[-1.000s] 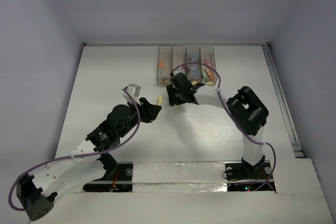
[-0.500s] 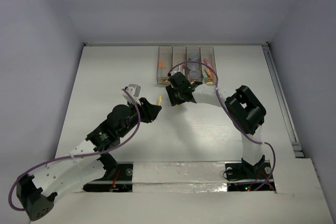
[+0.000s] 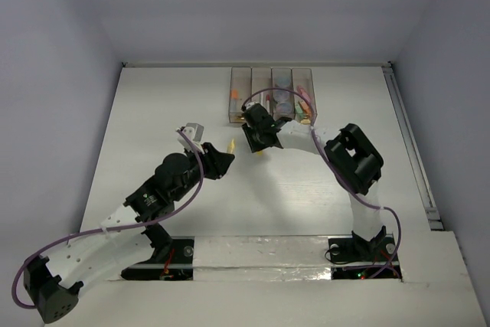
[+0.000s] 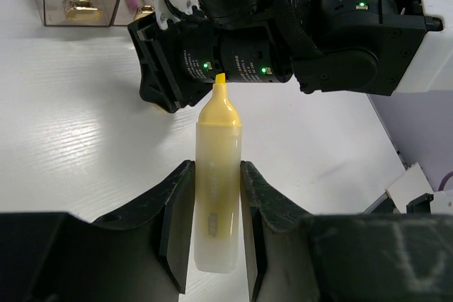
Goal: Sort the stationery into containers
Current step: Pick up the pen cap from the center of the board.
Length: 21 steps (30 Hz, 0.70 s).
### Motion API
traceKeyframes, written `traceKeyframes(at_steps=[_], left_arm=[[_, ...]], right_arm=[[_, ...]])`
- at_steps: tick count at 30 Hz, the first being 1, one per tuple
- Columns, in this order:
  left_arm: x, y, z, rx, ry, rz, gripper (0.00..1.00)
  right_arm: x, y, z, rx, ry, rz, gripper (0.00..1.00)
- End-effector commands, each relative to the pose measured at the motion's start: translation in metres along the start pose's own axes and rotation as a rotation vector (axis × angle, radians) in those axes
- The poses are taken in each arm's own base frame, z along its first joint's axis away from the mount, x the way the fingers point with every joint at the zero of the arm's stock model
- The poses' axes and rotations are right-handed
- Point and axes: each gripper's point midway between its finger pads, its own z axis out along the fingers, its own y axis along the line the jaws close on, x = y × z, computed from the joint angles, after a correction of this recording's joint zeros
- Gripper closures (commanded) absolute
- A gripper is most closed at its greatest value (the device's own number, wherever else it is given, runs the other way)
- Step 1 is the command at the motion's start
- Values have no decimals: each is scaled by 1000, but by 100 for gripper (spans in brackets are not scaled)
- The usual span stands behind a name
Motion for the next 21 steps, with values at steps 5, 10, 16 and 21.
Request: traceKeyframes(at_steps=[5, 10, 16, 21], left_arm=[[-28, -12, -7, 30, -82, -9, 100], [-24, -13, -6, 38, -70, -12, 100], [-24, -20, -6, 79, -78, -37, 100], [-38, -38, -8, 166, -132, -71, 100]], right_arm=[[19, -4, 10, 38, 56, -22, 85], [-7, 1, -13, 1, -52, 35, 95], [-77, 28, -85, -312, -302, 196, 100], [-143, 44, -188, -566, -612, 262, 100]])
